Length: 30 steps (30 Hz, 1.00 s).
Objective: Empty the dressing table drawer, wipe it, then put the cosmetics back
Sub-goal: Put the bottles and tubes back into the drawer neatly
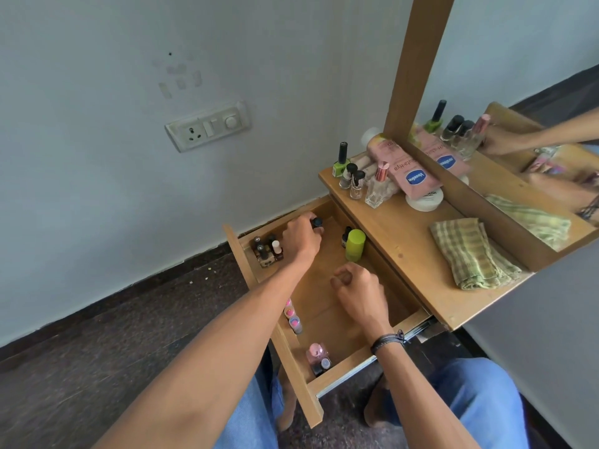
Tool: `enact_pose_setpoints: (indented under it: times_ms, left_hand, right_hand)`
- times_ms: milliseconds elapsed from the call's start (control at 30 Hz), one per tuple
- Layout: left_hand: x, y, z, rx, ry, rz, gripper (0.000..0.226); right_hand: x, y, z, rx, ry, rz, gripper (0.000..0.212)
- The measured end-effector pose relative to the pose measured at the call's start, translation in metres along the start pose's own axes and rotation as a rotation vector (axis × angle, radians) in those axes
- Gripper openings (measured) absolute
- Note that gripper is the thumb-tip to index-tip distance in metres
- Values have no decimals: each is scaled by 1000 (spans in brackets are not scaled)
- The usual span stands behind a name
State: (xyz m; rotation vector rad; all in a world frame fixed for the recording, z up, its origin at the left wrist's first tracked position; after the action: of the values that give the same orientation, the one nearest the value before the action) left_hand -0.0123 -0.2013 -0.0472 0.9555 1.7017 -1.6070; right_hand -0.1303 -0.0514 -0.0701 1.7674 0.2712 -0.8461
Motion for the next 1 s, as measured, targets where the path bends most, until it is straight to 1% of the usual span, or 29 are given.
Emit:
enact_pose_setpoints:
  times_ms: [200, 400, 533, 767, 1000]
  left_hand:
    - [4, 1, 6, -16, -31, 19, 36]
    - [0, -9, 3, 111, -84, 136, 35]
    - [-5, -13, 1, 153, -107, 172, 35]
    - [-10, -15, -4, 189, -95, 149, 40]
    - [-23, -13, -13, 228, -155, 96, 43]
  right_hand:
    - [4, -2, 1, -18, -5, 28, 9]
    - [3, -1, 0, -18, -6, 47, 8]
    - [2, 0, 0, -17, -5, 48, 8]
    - [4, 0, 0, -22, -2, 46, 9]
    - [1, 4, -1, -58, -31, 52, 7]
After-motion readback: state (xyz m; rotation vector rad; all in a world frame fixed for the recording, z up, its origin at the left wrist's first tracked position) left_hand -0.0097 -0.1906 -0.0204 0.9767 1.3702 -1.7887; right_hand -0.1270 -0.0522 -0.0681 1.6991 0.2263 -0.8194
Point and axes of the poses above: each hand's wrist, its own z-axis towards the middle knuckle, its own x-axis out of the palm, y = z × x, the point moved 9 cm from there along z, towards the middle knuckle, and after that the axes turned 3 degrees about z, right-handed, at the moved point
